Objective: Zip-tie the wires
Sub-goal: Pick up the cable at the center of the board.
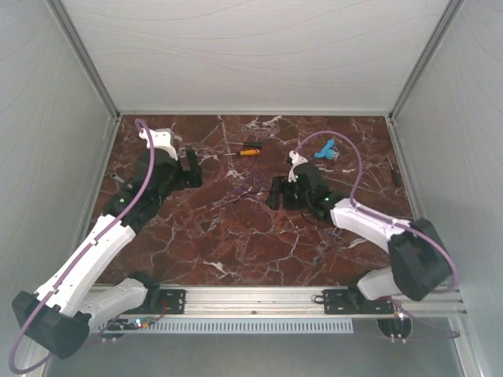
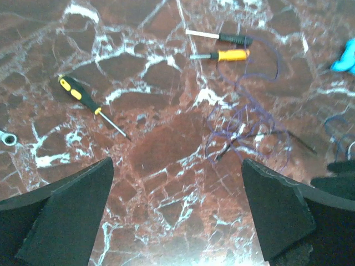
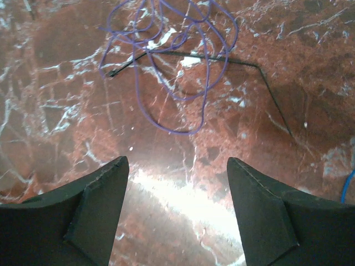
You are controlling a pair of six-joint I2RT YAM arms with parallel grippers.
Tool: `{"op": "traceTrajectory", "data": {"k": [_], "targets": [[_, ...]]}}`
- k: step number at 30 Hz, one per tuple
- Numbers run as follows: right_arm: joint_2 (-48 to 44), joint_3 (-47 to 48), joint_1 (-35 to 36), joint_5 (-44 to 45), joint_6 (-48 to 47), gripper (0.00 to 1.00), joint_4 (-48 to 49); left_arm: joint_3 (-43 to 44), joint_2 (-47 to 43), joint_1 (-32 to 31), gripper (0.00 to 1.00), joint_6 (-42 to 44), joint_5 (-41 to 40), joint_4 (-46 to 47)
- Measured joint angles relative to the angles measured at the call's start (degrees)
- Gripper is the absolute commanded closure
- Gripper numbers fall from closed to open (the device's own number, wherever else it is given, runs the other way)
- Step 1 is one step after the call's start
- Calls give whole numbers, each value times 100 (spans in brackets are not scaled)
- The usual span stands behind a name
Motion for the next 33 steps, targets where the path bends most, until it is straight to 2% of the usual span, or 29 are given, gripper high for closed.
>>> {"op": "traceTrajectory", "data": {"k": [5, 14, 27, 33], "targets": [[909, 326, 17, 79, -39, 39, 332, -455, 9, 122, 4, 210, 321, 44], [1731, 452, 48, 195, -37, 53, 813, -546, 28, 140, 5, 407, 417, 81], [2262, 457, 166, 227, -11, 100, 1176, -546, 28, 153, 5, 501, 450, 120], [2267, 457, 166, 345, -87, 100, 1182, -546, 28, 153, 6, 514, 459, 122]]}}
